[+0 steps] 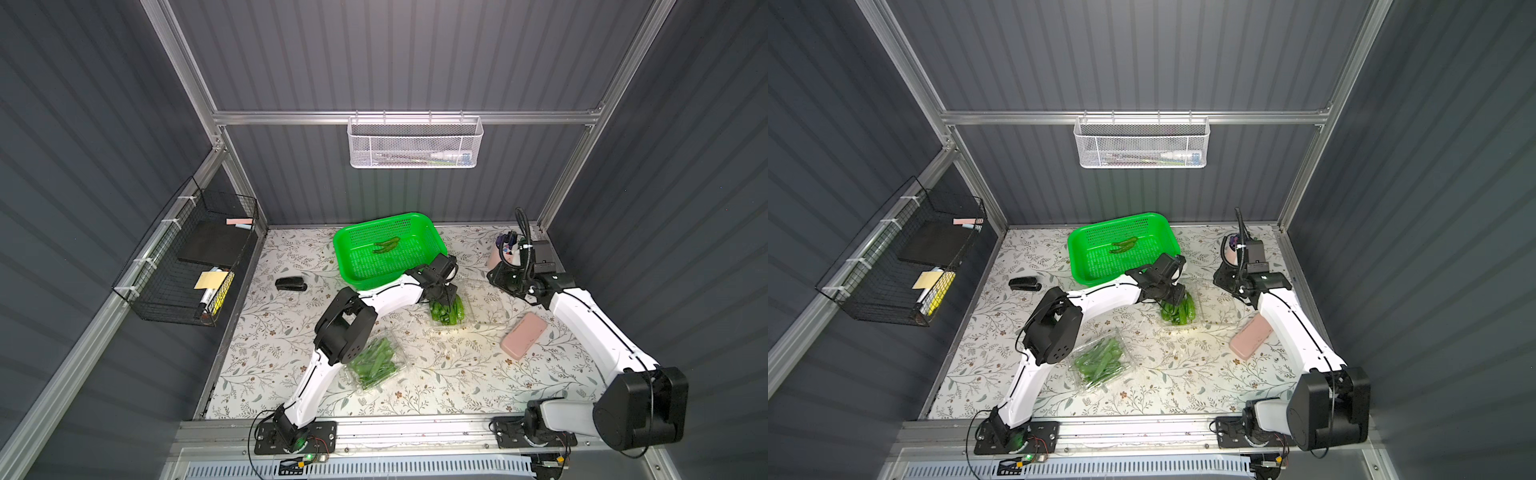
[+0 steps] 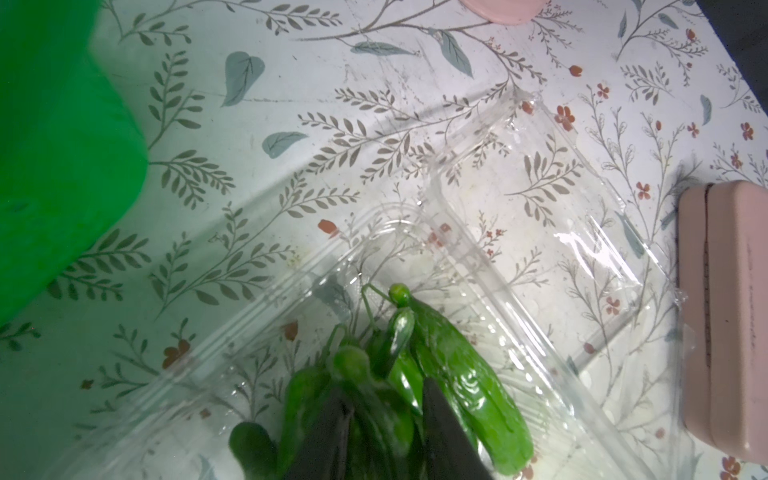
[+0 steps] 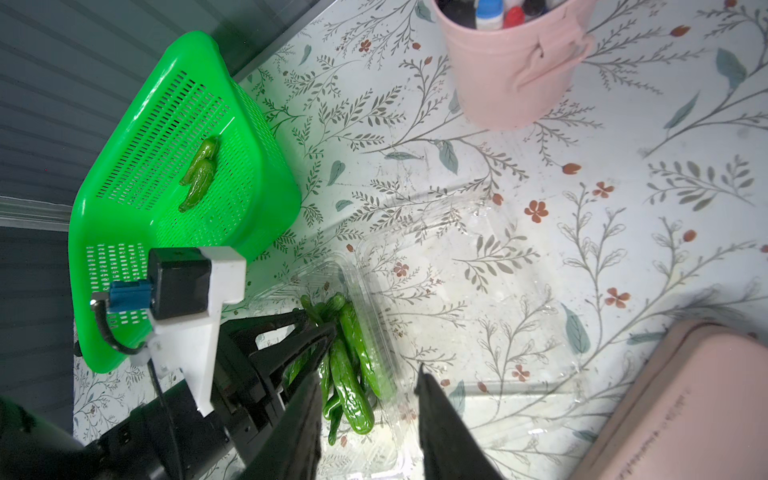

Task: Take small green peppers out of containers
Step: Pick up the green pepper from the packing box.

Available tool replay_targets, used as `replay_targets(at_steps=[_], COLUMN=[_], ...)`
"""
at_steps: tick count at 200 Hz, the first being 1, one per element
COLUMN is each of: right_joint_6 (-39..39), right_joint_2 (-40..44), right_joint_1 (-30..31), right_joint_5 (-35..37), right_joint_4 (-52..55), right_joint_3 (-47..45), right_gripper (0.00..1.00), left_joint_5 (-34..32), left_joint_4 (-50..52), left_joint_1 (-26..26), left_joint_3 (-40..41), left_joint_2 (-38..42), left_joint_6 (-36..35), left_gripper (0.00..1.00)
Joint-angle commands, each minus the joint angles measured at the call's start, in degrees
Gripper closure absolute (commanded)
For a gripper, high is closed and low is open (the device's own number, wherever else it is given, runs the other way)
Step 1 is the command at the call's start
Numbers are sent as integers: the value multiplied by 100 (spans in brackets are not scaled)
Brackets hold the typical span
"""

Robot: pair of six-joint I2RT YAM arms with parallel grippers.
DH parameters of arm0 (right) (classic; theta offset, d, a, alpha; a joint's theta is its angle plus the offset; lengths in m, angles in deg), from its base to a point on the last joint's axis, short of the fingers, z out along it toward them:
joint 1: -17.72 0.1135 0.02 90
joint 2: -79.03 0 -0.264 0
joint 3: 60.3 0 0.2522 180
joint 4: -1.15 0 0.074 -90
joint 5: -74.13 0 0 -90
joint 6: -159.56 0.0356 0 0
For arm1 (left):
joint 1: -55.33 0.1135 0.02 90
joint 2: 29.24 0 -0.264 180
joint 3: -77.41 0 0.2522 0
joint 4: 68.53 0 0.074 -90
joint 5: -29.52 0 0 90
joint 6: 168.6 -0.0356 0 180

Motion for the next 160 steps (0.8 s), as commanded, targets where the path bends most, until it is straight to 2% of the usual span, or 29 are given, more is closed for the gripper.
replay_targets(at_steps=[1,17,44,68,82,118,160], right_joint_6=[21,7,47,55,43,42,52], right_joint_2=[20,19,25,0,-44,-106,-159], right_joint_1=[-20,-20,-20,-19,-20,-20,-20], right_joint_5=[-29,-32,-25,-43,-43,-43,-51], right_joint_4=[39,47,38,25,84,96,95], right_joint_3=[38,38,29,72,145,221,273], right_gripper=[60,60,60,60,60,60,60], left_joint_5=[125,109,140,133,178,372,581], left_joint_4=[181,195,227,179,62,-183,-817], left_joint_1=[-19,-19,-36,-45,-41,-45,-45], left_joint_3=[-213,-177,-174,-154,-93,20,506], left_joint_2=[-221,-209,-225,-188,-123,136,757], left_joint_6=[-46,-47,-100,-141,-174,-271,-377], left_gripper=[65,66,73,75,85,100,100])
